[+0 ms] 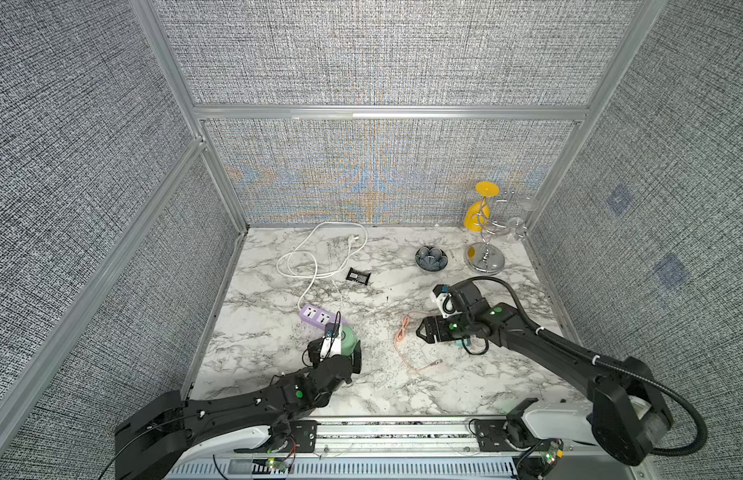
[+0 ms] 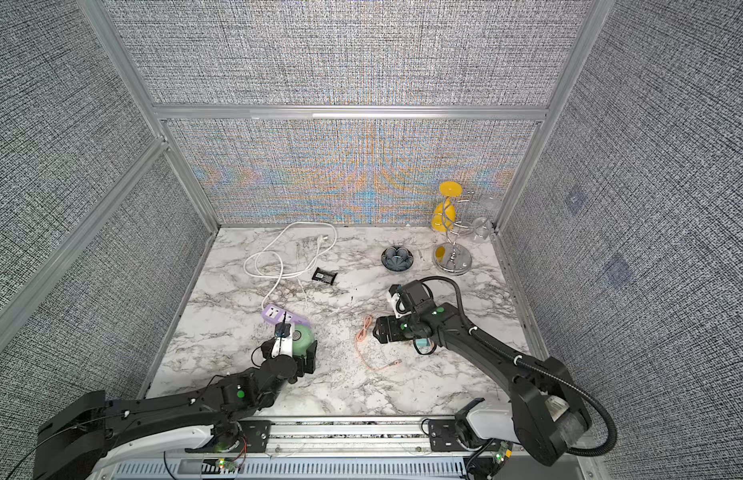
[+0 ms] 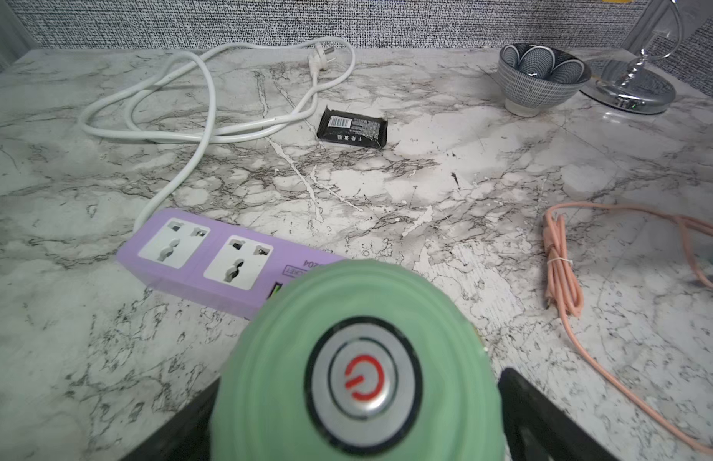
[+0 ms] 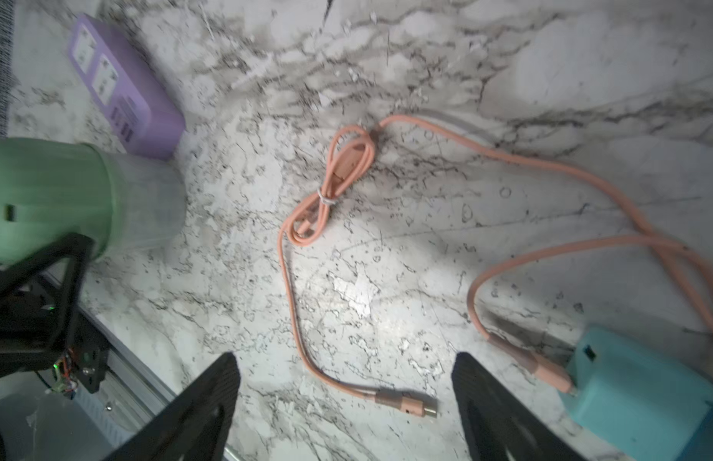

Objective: Charge the cordless meat grinders
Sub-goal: Pick up the charging cable from the center of the board.

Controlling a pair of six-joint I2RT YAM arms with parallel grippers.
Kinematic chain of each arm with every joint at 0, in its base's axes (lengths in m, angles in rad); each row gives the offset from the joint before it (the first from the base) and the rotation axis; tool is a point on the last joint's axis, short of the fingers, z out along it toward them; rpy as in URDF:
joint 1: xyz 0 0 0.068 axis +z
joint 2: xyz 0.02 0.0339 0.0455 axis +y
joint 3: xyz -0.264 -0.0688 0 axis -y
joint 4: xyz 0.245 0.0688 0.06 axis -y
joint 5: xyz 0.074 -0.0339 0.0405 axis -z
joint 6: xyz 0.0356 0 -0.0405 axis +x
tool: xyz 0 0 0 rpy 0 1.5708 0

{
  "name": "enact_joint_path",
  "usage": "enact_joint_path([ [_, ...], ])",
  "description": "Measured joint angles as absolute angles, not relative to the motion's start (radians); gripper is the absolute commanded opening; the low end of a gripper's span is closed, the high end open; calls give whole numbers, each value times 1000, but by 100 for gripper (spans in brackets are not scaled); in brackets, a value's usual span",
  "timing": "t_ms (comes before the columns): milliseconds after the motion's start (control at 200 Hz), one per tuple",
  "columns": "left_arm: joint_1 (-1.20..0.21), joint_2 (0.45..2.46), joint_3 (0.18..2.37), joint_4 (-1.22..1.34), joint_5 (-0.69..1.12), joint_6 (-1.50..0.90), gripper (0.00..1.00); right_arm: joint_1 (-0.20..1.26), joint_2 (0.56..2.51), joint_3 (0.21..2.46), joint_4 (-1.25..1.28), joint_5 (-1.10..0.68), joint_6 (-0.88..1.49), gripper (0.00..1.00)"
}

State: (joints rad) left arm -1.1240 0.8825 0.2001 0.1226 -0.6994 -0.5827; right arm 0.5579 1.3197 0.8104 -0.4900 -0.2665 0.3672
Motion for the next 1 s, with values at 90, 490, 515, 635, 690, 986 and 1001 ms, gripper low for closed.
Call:
enact_joint_path([
  [90, -1124, 782, 208, 18, -663, -582, 99, 569, 1353, 791, -508, -277, 367, 86],
  [490, -1123, 493, 282, -273, -630, -549, 99, 613, 1440, 744, -461, -327, 386, 86],
  [515, -1123, 501, 299, -283, -630, -547, 99, 616, 1440, 738, -458, -329, 387, 86],
  [635, -1123, 559, 391, -323, -630, -523, 99, 629, 1434, 712, -447, -329, 397, 86],
  [690, -1123, 596, 442, -338, -629, -506, 99, 641, 1429, 705, -440, -328, 402, 86],
  [986, -1123, 748, 603, -359, -559, -464, 99, 762, 1367, 676, -493, -306, 467, 76],
  [1001, -1123, 751, 606, -359, -553, -464, 99, 770, 1364, 676, -498, -301, 472, 75],
])
